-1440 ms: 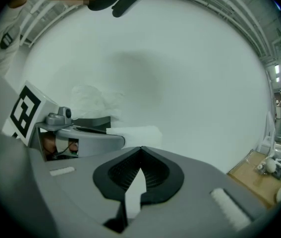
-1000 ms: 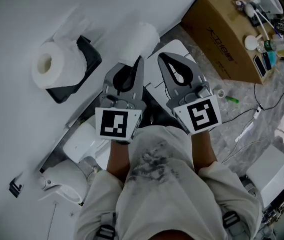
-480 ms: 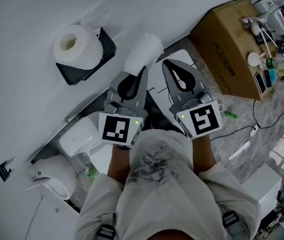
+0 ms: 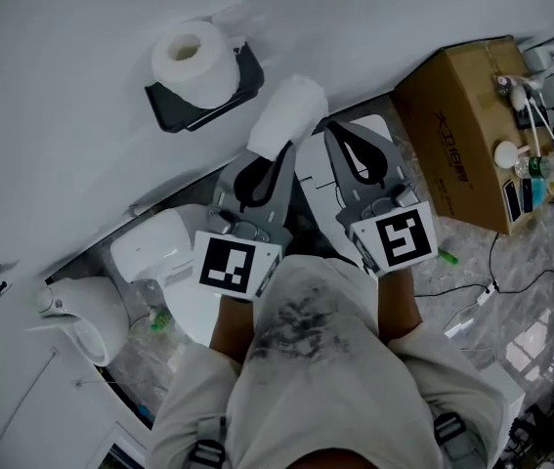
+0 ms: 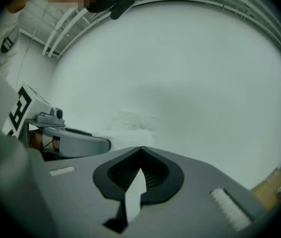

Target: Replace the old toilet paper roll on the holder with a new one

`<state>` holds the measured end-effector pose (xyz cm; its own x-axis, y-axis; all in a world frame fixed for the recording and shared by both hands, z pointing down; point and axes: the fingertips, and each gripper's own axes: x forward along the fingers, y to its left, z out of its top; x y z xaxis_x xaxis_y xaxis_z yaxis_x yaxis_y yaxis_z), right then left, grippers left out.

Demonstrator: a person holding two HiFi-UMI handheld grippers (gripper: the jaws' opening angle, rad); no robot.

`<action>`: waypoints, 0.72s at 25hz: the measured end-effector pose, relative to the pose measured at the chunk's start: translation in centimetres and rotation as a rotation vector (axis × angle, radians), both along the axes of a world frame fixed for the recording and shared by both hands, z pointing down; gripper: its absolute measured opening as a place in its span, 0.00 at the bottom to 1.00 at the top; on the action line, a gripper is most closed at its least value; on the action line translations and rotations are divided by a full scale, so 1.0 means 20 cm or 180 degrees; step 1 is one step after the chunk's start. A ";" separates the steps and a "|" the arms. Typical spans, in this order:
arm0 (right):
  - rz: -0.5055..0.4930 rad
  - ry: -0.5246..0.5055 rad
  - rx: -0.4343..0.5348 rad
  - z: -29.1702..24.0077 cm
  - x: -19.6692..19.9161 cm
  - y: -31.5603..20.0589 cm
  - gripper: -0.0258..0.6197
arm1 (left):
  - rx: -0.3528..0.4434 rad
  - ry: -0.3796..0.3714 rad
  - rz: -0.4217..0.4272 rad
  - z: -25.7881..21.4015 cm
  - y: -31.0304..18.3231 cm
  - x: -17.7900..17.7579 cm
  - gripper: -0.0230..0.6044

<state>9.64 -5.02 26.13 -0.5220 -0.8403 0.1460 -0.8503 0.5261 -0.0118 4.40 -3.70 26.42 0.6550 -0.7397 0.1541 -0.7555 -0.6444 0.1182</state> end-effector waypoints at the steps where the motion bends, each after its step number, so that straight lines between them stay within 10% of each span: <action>1: -0.0038 0.0004 0.0004 0.00 -0.02 0.00 0.04 | 0.0007 -0.0002 -0.0034 -0.01 0.01 -0.02 0.07; 18: -0.0545 0.0019 0.0094 -0.04 -0.31 -0.04 0.04 | 0.0065 -0.0082 -0.0554 -0.06 0.12 -0.38 0.07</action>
<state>3.52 -5.80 25.33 -0.6571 -0.7432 0.1261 -0.7482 0.6634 0.0107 -3.10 -1.27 25.25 0.5128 -0.8447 0.1530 -0.8585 -0.5057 0.0857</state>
